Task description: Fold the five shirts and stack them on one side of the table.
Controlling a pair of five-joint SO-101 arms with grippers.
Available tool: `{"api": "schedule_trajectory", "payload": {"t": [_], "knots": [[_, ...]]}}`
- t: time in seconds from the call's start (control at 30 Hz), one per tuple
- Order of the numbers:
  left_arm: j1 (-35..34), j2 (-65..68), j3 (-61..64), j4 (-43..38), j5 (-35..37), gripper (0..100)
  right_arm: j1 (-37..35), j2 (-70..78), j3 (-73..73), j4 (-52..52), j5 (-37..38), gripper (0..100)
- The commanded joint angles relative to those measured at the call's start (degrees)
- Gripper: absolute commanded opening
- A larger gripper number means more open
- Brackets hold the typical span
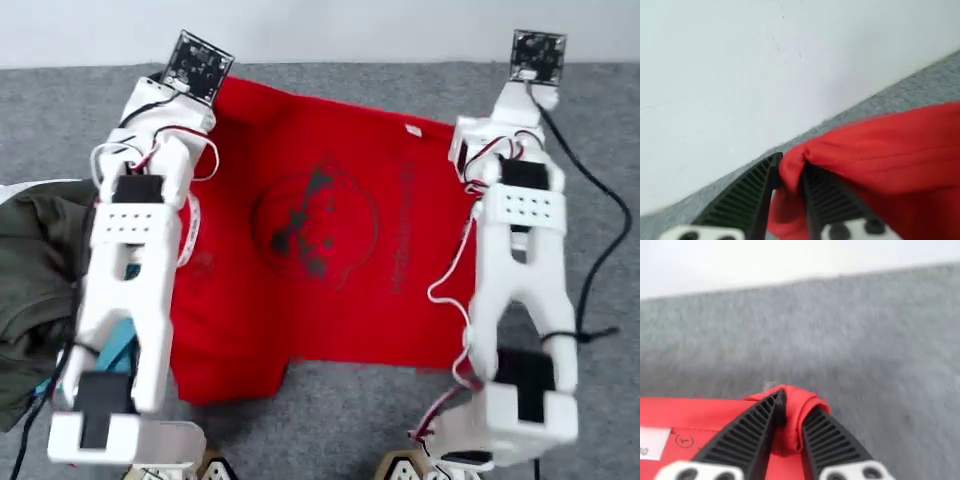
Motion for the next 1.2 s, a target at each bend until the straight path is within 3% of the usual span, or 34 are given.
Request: {"api": "schedule_trajectory", "payload": {"t": [0.0,0.23,0.43,0.67,0.83,1.03,1.17], "knots": [[-0.79,4.57,-4.09,-5.63,-0.62,1,-0.13,3.21,-0.70,-11.74,0.97,0.8],[-0.88,12.48,-13.58,-4.66,-0.62,1,-2.68,5.23,-0.70,-19.30,4.22,0.8],[-0.53,11.87,-17.71,14.51,-0.62,1,-3.56,5.05,-0.70,-14.55,4.31,0.8],[-1.41,5.89,-18.59,36.40,-1.49,1,-3.47,2.24,-0.70,3.47,4.31,0.8],[-1.58,2.11,-18.59,52.04,-13.36,1,-3.38,-1.80,-0.70,19.30,4.31,0.8],[-1.67,0.88,-18.59,67.60,-18.46,1,-3.38,-3.82,-0.70,37.05,4.31,0.9],[-1.76,1.32,-18.33,73.14,-20.13,1,-3.47,-3.38,-0.53,44.26,4.31,0.9]]}}
